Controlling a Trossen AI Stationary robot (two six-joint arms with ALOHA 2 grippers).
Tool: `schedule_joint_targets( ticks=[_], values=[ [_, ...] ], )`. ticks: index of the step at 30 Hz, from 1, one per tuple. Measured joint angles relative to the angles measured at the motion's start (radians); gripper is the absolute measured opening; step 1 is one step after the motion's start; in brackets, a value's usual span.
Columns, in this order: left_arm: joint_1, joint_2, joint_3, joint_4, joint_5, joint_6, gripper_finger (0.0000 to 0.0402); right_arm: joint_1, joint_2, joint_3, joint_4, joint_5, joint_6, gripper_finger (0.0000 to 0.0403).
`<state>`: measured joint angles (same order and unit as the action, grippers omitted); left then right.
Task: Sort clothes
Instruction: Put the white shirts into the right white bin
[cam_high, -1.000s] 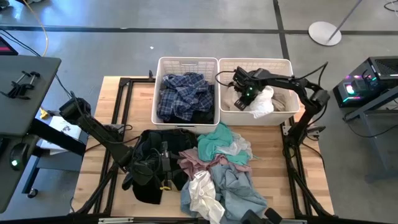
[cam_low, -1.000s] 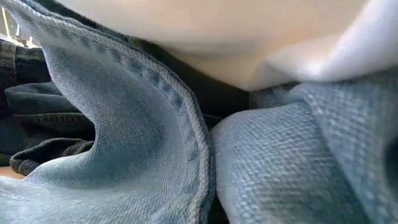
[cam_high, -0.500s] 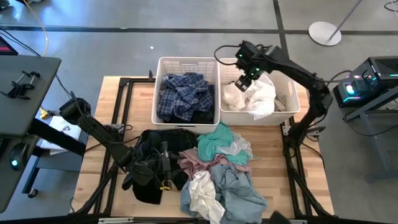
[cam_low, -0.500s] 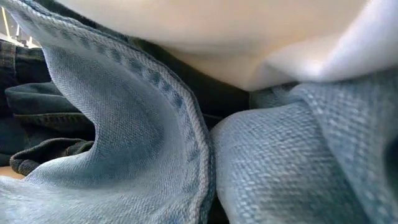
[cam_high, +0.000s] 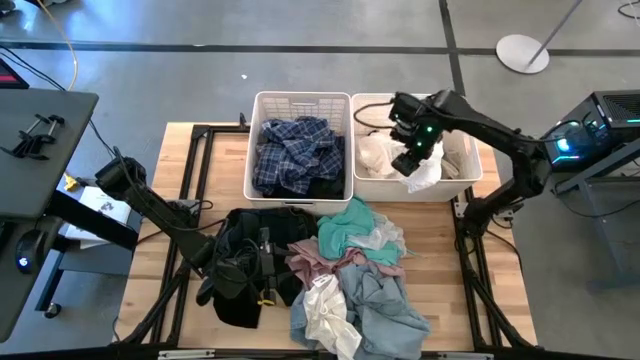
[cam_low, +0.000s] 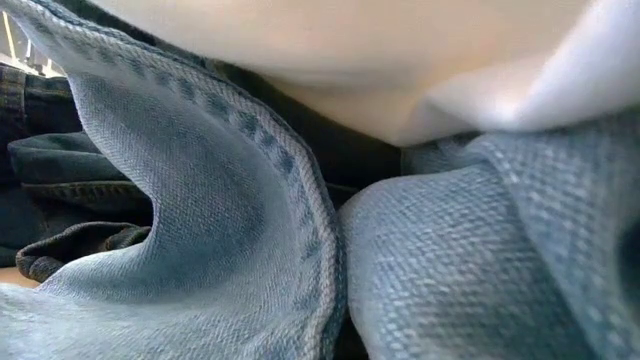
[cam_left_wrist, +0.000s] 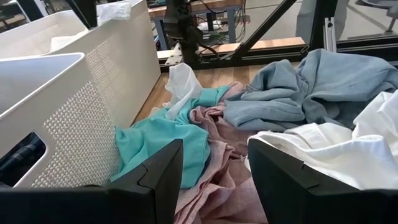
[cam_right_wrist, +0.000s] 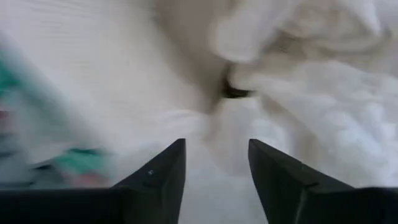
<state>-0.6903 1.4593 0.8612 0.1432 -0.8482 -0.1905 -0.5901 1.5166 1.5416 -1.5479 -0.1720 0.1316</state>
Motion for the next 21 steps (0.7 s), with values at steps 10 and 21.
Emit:
schedule_joint_targets(
  ticks=[10, 21],
  values=[
    [0.000, 0.000, 0.000, -0.009, 0.000, -0.001, 0.0172, -0.152, 0.029, -0.382, 0.305, 0.150, -0.014, 0.0117],
    [0.011, 0.000, 0.000, -0.013, 0.000, -0.016, 0.0172, -0.195, 0.028, -0.433, 0.497, 0.278, -0.062, 0.0117]
  ],
)
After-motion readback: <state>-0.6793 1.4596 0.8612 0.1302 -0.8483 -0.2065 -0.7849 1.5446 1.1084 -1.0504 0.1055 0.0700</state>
